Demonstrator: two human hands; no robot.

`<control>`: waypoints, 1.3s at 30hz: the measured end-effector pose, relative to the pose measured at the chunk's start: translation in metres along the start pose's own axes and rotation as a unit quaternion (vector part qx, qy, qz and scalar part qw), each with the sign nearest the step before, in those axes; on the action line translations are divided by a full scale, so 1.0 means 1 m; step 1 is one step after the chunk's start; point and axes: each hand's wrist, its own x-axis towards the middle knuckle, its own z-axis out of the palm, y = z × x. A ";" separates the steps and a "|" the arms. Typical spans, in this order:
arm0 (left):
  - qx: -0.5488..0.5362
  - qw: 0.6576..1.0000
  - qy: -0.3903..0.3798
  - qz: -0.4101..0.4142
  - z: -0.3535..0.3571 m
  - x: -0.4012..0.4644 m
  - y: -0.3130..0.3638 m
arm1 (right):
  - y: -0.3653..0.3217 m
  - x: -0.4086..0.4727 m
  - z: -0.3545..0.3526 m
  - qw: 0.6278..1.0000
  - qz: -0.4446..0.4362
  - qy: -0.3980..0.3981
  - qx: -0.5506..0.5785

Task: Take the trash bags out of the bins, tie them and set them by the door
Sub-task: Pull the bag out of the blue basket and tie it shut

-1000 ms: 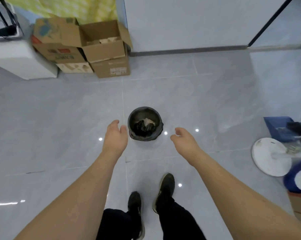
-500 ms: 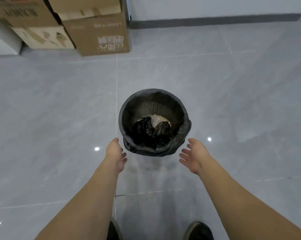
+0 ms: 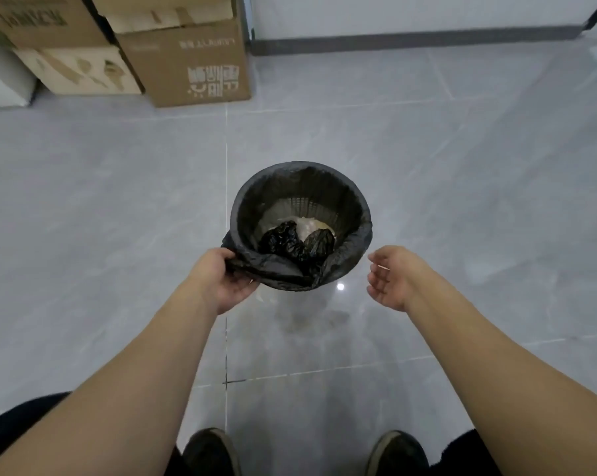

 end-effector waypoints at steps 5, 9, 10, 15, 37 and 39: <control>0.090 0.996 -0.025 0.008 0.010 -0.028 0.024 | 0.003 -0.006 0.008 0.998 0.036 -0.014 0.046; 0.208 0.976 -0.066 0.003 0.022 -0.037 0.017 | 0.019 -0.004 0.037 0.997 0.058 -0.035 0.036; 0.242 0.968 -0.064 0.010 0.023 -0.038 0.016 | 0.020 -0.003 0.041 0.997 0.056 -0.033 0.034; 0.308 0.949 -0.050 0.050 0.026 -0.035 0.023 | 0.012 0.006 0.035 0.998 0.038 -0.013 0.038; 0.648 0.625 0.054 0.432 0.054 -0.025 0.021 | 0.007 0.034 0.004 0.997 0.054 -0.040 0.040; 0.614 0.675 0.043 0.407 0.056 -0.023 0.025 | 0.009 0.036 0.003 0.997 0.062 -0.046 0.028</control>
